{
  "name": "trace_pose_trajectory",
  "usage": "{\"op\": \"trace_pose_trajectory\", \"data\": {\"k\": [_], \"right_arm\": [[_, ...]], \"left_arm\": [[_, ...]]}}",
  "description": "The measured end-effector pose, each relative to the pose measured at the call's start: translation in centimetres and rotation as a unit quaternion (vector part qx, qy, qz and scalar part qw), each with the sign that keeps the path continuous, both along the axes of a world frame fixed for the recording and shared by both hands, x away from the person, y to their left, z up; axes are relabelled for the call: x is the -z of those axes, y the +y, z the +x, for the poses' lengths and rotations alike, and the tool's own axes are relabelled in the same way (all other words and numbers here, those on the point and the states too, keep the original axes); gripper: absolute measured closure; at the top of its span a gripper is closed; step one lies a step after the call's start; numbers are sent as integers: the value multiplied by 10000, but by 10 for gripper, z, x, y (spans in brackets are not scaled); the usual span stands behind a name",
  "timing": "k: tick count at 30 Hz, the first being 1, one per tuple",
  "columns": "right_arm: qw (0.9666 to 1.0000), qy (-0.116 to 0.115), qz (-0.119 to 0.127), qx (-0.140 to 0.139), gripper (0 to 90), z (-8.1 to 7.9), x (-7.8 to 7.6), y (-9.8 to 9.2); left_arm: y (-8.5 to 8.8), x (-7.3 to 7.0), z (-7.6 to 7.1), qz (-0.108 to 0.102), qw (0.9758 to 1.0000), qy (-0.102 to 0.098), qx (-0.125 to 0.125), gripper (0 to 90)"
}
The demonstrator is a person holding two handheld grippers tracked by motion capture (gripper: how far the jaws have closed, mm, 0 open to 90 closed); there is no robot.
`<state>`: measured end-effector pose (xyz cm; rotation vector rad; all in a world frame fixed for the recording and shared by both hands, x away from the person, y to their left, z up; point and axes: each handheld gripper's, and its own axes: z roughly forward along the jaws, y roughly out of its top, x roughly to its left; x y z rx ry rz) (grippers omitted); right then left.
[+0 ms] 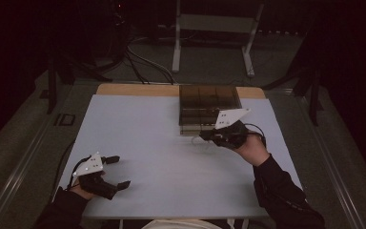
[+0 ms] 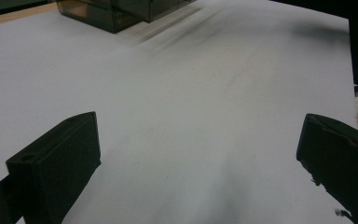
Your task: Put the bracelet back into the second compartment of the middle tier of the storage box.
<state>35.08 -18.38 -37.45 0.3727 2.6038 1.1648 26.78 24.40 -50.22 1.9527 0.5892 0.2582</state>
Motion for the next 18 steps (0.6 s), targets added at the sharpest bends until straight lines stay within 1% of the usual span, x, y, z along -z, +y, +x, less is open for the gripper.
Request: {"op": "trace_pose_trajectory", "data": {"k": [2, 7, 8, 9, 13, 14, 17, 18], "right_arm": [[10000, -60, 18, 53, 855, 2, -2, -2], [9997, -128, 76, 177, 855, 6, -7, -7], [9997, -128, 76, 177, 855, 6, -7, -7], [9996, -114, 121, 235, 855, 9, -8, -9], [9993, -143, 127, 334, 855, 13, -9, -12], [9989, -132, 156, 423, 855, 16, -9, -15], [9984, -153, 159, 518, 855, 21, -9, -19], [9984, -153, 159, 518, 855, 21, -9, -19]], "left_arm": [[0, 0, 0, 2, 10000, -5, -5, 10], [0, 0, 0, 3, 10000, 1, -1, 10], [0, 0, 0, 3, 10000, 1, -1, 10], [0, 0, 0, 5, 10000, 0, -3, 10], [0, 0, 0, 8, 10000, 2, -5, 10], [0, 0, 0, 12, 10000, 0, -11, 10], [0, 0, 0, 15, 10000, 1, -5, 10], [0, 0, 0, 15, 10000, 1, -5, 10]]}}
